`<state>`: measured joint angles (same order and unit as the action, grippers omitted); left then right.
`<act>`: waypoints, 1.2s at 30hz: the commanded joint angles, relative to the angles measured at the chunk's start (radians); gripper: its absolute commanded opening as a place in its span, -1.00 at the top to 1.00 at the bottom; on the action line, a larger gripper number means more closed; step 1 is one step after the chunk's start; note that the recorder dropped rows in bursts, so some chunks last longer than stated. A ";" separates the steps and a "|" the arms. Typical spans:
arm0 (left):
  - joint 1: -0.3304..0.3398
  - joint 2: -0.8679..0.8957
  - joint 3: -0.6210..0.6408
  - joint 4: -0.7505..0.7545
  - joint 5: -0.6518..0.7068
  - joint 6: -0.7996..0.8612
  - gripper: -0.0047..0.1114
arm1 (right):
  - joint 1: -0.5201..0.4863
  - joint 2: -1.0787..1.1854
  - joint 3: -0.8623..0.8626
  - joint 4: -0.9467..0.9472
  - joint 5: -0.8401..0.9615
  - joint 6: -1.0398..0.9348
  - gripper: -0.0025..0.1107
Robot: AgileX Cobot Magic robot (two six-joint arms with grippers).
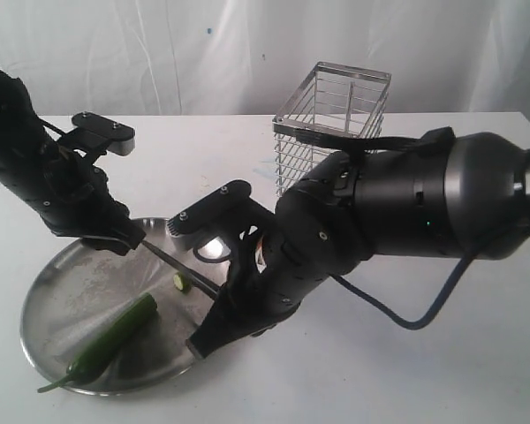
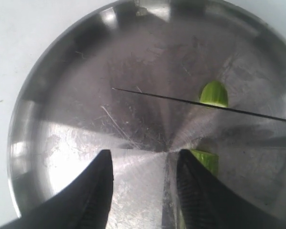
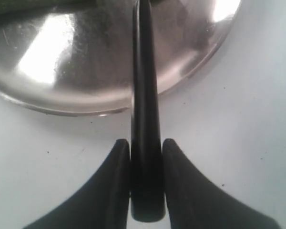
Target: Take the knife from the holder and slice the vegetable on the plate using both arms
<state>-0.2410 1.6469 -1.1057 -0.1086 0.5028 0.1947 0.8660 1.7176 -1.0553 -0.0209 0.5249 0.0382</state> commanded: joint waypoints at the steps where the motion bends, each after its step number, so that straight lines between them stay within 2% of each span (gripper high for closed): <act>1: 0.000 -0.027 -0.001 0.001 0.023 -0.015 0.10 | 0.000 -0.020 -0.007 0.033 0.019 -0.002 0.96; 9: 0.000 -0.033 -0.001 0.001 0.047 -0.017 0.10 | 0.072 -0.020 -0.003 0.033 0.042 -0.002 0.96; 22: 0.000 -0.033 -0.001 -0.014 0.054 -0.023 0.10 | 0.081 -0.018 -0.001 0.021 0.038 0.074 0.96; 27: 0.000 -0.033 -0.001 -0.016 0.055 -0.023 0.10 | 0.081 -0.020 0.033 -0.077 -0.013 0.197 0.96; 36: 0.000 -0.033 -0.001 -0.021 0.044 -0.023 0.10 | 0.081 -0.045 0.039 -0.173 -0.019 0.283 0.96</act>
<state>-0.2410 1.6257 -1.1057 -0.1146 0.5388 0.1836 0.9455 1.6965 -1.0239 -0.1448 0.5243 0.2762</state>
